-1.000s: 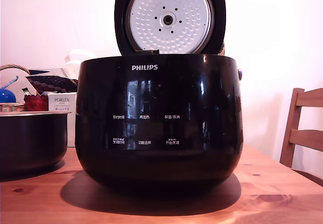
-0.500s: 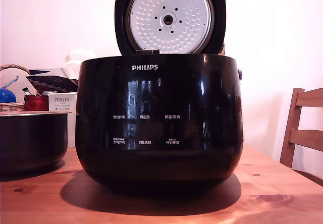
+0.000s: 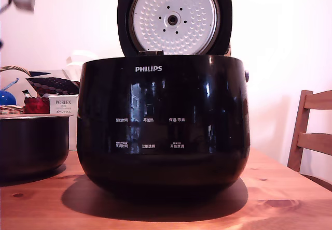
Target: Pick up the metallic pot next to the rice cooker
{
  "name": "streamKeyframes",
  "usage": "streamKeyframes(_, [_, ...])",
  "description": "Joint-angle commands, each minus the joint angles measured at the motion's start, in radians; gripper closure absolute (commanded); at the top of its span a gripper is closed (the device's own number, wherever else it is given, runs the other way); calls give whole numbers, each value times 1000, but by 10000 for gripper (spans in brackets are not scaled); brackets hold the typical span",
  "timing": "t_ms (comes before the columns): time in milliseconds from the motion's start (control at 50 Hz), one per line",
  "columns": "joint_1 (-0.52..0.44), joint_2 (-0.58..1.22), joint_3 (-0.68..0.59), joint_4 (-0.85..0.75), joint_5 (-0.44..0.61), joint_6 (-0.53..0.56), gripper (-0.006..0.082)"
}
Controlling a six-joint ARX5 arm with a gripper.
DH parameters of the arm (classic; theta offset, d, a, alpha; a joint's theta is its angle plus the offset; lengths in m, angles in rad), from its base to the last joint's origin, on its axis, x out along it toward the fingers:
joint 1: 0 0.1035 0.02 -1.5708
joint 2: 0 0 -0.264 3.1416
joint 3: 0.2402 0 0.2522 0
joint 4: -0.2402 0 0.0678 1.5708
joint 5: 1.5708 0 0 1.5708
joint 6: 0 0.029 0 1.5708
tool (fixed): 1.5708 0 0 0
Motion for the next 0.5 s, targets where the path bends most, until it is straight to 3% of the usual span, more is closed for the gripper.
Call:
streamKeyframes(0, [5,39,-16,16,5,11,349])
streamKeyframes(480, [12,184,-16,89,9,45,353])
